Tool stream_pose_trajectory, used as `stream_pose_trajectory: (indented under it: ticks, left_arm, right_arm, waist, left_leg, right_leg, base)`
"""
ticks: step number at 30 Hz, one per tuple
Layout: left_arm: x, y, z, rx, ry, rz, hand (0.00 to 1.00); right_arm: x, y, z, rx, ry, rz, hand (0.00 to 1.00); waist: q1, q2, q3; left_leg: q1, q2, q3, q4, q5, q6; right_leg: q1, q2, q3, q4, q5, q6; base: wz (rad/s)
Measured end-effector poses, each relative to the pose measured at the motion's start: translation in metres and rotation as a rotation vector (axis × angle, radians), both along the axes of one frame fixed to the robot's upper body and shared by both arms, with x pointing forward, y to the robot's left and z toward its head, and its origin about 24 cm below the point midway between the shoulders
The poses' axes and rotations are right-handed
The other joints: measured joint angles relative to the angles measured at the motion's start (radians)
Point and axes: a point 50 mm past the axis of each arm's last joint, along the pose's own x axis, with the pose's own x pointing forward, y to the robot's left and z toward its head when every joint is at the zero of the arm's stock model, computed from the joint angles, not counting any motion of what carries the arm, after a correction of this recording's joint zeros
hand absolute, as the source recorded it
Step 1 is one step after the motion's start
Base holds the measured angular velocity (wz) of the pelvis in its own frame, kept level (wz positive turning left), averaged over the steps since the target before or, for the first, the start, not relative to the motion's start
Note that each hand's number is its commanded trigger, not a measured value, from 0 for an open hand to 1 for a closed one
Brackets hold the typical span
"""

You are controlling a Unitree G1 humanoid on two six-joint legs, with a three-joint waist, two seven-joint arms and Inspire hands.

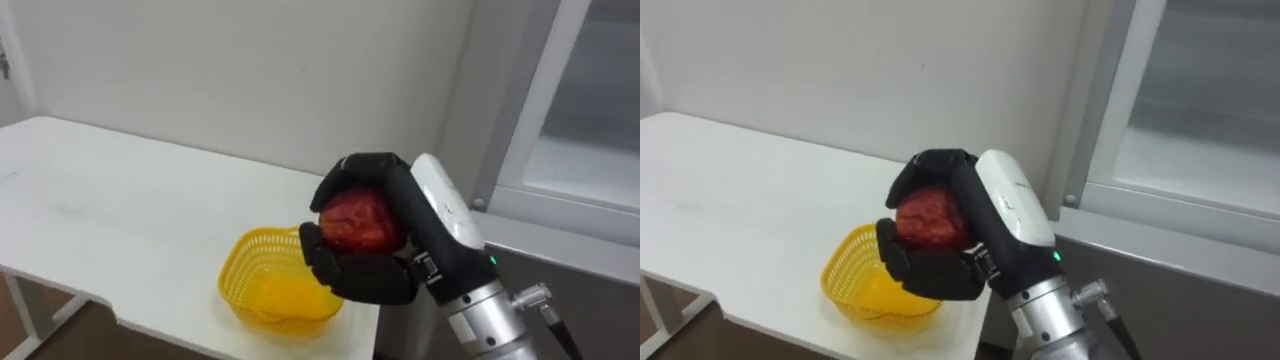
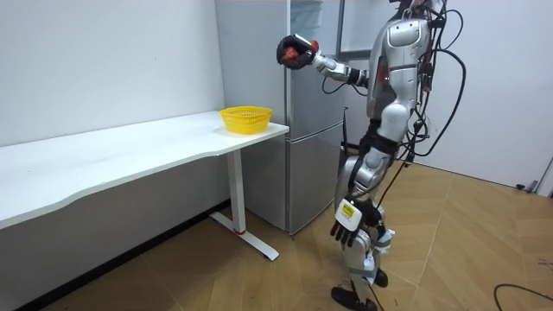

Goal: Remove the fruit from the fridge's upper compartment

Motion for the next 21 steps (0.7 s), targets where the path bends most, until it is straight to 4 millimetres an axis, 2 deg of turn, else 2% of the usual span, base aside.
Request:
stream_pose_trajectory:
  ticks: [5,8,11,16,21]
  left_arm:
    - [-0.001,0.002,0.000,-0.006,0.027,0.002,0.00]
    - [0.004,0.006,0.002,0.006,0.020,-0.002,0.00]
    - [0.010,0.012,0.004,0.022,0.010,-0.009,0.00]
    - [0.017,0.016,0.006,0.024,-0.002,-0.018,0.00]
    - [0.021,0.019,0.008,0.028,-0.012,-0.013,0.00]
  right_arm:
    - [0.015,-0.002,-0.011,-0.039,0.057,-0.031,1.00]
    - [0.023,-0.005,-0.027,-0.091,0.125,-0.057,1.00]
    - [0.033,-0.005,-0.041,-0.135,0.200,-0.082,1.00]
    - [0.048,-0.014,-0.045,-0.170,0.233,-0.138,1.00]
    - [0.063,-0.022,-0.043,-0.188,0.252,-0.182,1.00]
  waist:
    - [0.042,-0.015,0.0028]
    - [0.069,-0.031,0.0025]
    - [0.079,-0.051,0.0021]
    - [0.102,-0.065,0.0071]
    - [0.105,-0.081,0.0052]
  left_leg:
    - [-0.017,-0.002,-0.026,0.007,0.000,0.000]
    - [-0.026,-0.002,-0.042,0.013,0.000,-0.001]
    - [-0.044,-0.002,-0.053,0.020,0.000,-0.002]
    - [-0.075,-0.008,-0.075,0.046,0.000,-0.003]
    - [-0.095,-0.014,-0.098,0.053,0.000,-0.002]
  right_leg:
    - [0.001,0.000,-0.024,0.000,0.000,0.000]
    - [0.002,-0.001,-0.040,0.000,0.000,0.000]
    - [-0.005,-0.001,-0.057,0.000,0.000,0.000]
    - [-0.015,-0.001,-0.089,-0.001,0.000,0.000]
    - [-0.027,-0.003,-0.110,-0.002,0.000,0.000]
  base:
    - [0.15]
    - [0.15]
    - [0.19]
    - [0.17]
    - [0.11]
